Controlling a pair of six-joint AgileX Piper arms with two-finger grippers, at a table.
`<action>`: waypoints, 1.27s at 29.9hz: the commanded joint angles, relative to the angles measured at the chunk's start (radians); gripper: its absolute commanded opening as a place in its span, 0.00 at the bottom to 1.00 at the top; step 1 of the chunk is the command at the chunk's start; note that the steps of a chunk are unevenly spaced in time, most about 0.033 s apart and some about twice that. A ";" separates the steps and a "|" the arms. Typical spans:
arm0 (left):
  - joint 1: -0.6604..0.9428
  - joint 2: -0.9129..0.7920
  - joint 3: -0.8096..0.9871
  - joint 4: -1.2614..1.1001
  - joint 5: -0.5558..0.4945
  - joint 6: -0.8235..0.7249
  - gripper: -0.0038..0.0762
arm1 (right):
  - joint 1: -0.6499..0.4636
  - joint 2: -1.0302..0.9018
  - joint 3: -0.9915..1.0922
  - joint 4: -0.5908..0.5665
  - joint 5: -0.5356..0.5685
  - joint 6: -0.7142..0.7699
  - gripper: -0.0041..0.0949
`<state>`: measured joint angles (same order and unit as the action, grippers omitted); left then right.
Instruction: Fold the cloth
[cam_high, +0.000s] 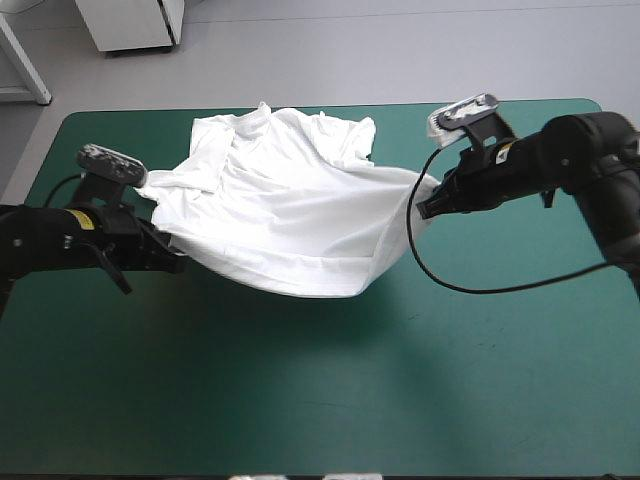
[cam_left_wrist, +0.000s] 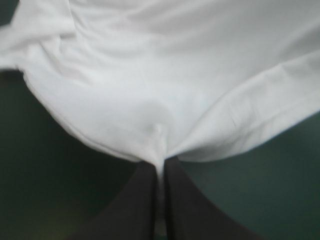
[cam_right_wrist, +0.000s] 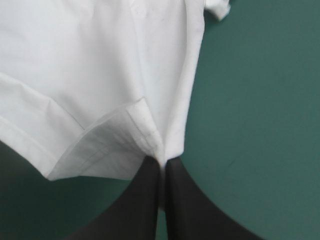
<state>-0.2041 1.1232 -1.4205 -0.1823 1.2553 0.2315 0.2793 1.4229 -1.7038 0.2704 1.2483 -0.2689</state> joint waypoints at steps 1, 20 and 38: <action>-0.007 -0.047 -0.172 -0.088 0.019 -0.003 0.04 | 0.001 -0.116 -0.121 0.021 -0.001 0.007 0.03; -0.007 -0.020 -0.952 -0.066 -0.353 0.052 0.04 | 0.001 -0.174 -0.769 -0.033 -0.278 0.014 0.03; -0.007 0.168 -0.958 -0.005 -0.687 0.105 0.04 | -0.001 0.003 -0.810 -0.170 -0.532 0.120 0.02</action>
<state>-0.2041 1.2307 -2.3753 -0.2074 0.6939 0.3404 0.2793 1.3856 -2.5018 0.1348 0.8364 -0.1697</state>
